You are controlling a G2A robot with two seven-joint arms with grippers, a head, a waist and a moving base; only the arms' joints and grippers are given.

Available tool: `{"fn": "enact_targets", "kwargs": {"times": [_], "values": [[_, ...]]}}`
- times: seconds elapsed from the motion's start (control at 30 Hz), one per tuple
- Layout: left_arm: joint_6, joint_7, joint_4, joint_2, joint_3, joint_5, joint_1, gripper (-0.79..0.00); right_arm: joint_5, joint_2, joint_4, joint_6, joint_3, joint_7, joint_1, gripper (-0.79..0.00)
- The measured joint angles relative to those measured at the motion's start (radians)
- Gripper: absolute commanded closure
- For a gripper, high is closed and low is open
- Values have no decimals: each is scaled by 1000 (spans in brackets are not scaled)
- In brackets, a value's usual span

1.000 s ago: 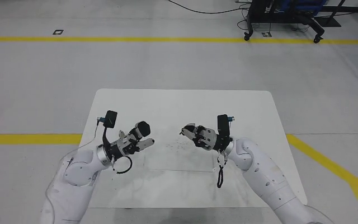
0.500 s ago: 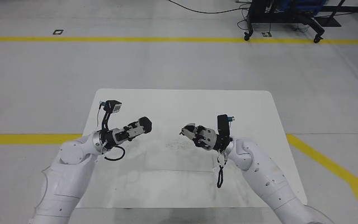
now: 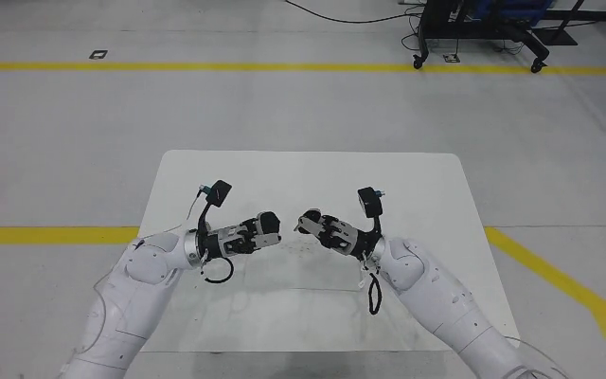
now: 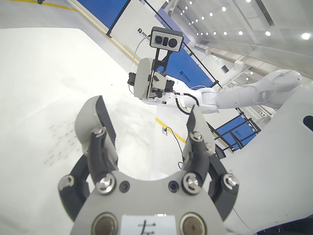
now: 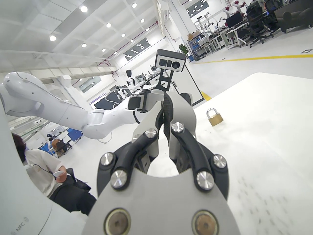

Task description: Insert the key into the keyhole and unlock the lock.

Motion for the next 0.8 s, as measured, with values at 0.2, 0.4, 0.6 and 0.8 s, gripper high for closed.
{"fn": "enact_targets", "kwargs": {"times": [0.2,0.4,0.6,0.8], "values": [[23,-23,27,5,47,-21,-29,-326,56,3,4,0,-15,53,9,0],[28,-28,40,5,86,-53,-51,-348,99,-2,26,0,-46,97,25,0],[24,-24,46,10,109,-51,-66,-277,125,-7,37,0,-63,119,35,0],[19,-19,53,14,123,-45,-76,0,121,-9,37,0,-61,125,37,0]]}}
